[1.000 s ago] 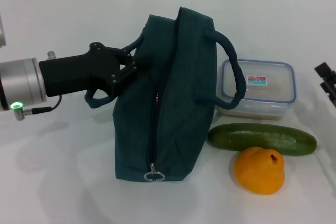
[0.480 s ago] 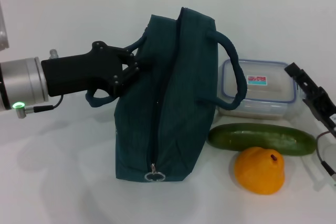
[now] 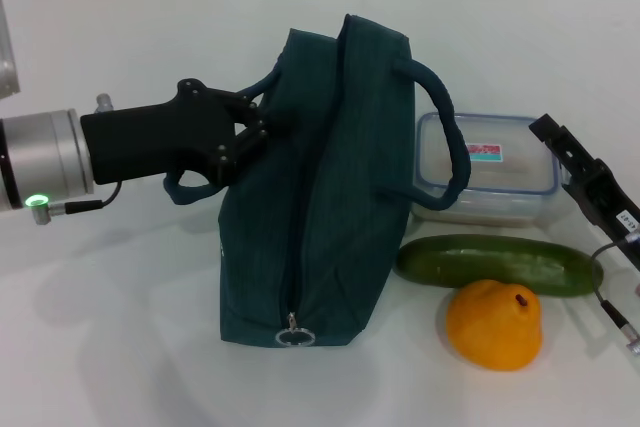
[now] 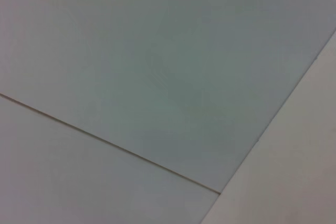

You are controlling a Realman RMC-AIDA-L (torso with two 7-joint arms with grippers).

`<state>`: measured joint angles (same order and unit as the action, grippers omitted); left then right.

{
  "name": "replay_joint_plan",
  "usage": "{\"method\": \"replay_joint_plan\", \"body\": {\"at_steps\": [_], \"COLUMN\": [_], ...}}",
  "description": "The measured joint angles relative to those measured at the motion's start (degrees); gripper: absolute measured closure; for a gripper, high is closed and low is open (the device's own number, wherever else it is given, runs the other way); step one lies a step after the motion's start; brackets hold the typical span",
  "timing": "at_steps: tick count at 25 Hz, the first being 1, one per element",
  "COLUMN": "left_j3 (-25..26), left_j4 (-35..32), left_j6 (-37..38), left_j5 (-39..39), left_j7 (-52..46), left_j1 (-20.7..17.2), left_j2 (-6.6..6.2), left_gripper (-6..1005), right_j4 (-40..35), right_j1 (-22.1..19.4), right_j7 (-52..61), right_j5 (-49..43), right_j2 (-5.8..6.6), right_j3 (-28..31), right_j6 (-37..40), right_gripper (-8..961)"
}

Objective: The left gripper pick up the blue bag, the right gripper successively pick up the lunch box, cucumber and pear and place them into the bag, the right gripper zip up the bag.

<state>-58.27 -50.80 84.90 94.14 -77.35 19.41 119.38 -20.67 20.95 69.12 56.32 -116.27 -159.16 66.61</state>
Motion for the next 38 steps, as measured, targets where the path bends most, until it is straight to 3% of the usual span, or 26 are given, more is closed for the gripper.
{"method": "replay_joint_plan", "body": {"at_steps": [5,22,38], "left_j3": [-0.01,0.0,0.0], "left_j4": [0.8,1.4,1.41], "left_j6": [0.0,-0.37,-0.36], "left_j5": [-0.01,0.15,1.21], "left_j7": [0.85,1.97,2.03], "left_j1": [0.08,0.72,0.98], "left_j2": [0.01,-0.03,0.01], "left_gripper": [959,959,959], "right_j4": [0.11,7.87,5.23], "right_j1": [0.22,7.99,4.14], "right_j7": [0.37,9.53,9.52], "right_j5": [-0.08,0.3,-0.4], "right_j2": [0.0,0.22,0.09], "right_j3": [0.26,0.71,0.11], "right_j6": [0.84,-0.38,-0.96], "right_gripper": [84,84,85]}}
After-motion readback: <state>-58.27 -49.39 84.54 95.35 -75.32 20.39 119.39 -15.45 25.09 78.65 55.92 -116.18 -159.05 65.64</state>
